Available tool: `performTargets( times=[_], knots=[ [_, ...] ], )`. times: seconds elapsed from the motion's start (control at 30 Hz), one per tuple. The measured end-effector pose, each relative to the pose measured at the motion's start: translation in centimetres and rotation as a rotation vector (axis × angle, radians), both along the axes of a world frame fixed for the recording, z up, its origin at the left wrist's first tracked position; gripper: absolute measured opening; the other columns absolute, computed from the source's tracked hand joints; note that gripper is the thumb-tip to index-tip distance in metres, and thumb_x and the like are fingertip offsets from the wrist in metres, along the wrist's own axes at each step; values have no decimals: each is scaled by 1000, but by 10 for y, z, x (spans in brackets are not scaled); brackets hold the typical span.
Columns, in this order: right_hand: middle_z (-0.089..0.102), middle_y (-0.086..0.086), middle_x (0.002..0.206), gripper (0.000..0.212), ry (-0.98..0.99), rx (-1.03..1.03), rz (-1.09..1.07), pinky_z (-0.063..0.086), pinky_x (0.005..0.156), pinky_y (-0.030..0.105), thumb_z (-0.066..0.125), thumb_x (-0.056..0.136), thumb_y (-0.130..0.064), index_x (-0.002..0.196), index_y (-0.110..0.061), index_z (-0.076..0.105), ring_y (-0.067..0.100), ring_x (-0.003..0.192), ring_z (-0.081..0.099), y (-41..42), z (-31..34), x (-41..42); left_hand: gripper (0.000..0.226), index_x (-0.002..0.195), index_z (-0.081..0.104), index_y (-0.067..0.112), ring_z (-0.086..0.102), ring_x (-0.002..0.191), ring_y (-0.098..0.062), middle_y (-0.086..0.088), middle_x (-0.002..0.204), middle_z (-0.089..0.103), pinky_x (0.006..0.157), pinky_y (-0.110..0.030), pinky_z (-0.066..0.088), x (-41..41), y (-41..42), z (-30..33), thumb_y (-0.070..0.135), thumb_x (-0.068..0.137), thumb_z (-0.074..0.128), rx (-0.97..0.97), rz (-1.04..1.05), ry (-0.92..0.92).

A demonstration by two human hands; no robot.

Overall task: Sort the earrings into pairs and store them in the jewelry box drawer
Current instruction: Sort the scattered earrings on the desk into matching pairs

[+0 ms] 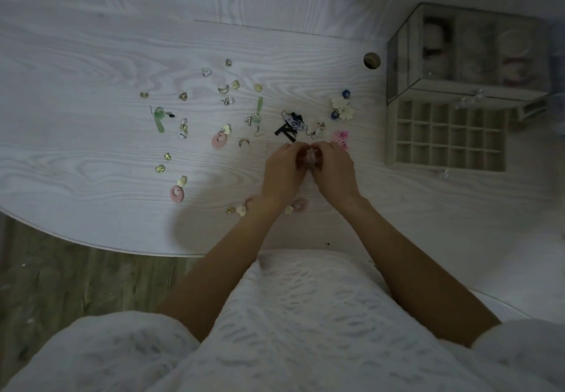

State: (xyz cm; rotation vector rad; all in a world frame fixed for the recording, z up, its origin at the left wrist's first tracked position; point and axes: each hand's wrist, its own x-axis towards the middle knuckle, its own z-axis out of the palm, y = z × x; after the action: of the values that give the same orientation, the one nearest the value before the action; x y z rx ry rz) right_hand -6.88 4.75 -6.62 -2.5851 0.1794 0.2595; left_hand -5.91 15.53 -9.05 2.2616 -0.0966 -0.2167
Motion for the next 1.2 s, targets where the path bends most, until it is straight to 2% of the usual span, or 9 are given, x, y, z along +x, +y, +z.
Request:
performTargets(
  times=[0.1,0.2,0.33,0.43,0.6,0.73,0.83,1.03,1.2],
  knots=[
    [59,19,105,29,21,-54,26,37,81,33,53,84,3,111,-1,58,32,96,54,-2,2,-1,25,105,66,6,66,87,-23,-11,96,71,81,-33,53,-2,4,1,2,80,62,-62,12,10],
    [57,20,106,29,38,-106,89,32,75,28,49,85,5,112,0,58,32,96,53,-3,5,-2,26,109,65,6,66,92,-21,-11,102,70,85,-33,53,-4,16,9,2,84,59,-95,-17,41],
    [57,16,113,31,-46,-54,159,38,79,29,49,89,-2,119,-3,56,28,97,56,0,17,4,19,105,67,17,63,85,-16,-2,97,70,71,-27,52,-11,52,22,17,90,57,19,-123,-167],
    [59,14,111,30,-76,31,231,41,81,27,53,88,-6,118,-6,57,25,97,57,10,23,16,21,98,69,21,62,83,-16,2,91,71,66,-26,49,-16,91,26,28,88,52,147,9,-287],
    [62,13,103,23,-2,34,489,37,77,26,60,85,-10,107,-5,63,28,97,55,39,13,35,21,102,68,17,60,88,-31,-8,97,69,72,-36,49,-2,145,16,21,86,55,230,174,-155],
    [58,8,103,30,106,13,741,39,76,29,69,80,-25,106,-13,60,24,98,48,60,11,25,30,115,63,14,56,98,-34,-15,110,62,78,-33,44,26,148,7,19,86,62,275,120,-81],
    [54,7,108,37,125,28,841,38,71,30,71,78,-30,110,-17,57,22,97,45,68,9,10,34,117,61,10,55,96,-35,-19,107,58,77,-34,45,36,140,2,18,85,63,284,66,-56],
    [56,11,98,10,71,93,854,48,62,38,66,83,-12,92,-12,64,26,86,51,71,-4,-9,14,94,65,5,56,81,-33,-18,89,60,65,-29,35,19,145,3,16,89,56,283,148,-22],
    [56,12,89,5,-33,39,589,46,55,36,60,86,-10,90,-8,62,27,78,53,54,-11,-18,10,92,68,12,59,74,-20,-9,87,65,65,-22,37,-18,142,9,19,85,64,203,162,-23]
  ],
)
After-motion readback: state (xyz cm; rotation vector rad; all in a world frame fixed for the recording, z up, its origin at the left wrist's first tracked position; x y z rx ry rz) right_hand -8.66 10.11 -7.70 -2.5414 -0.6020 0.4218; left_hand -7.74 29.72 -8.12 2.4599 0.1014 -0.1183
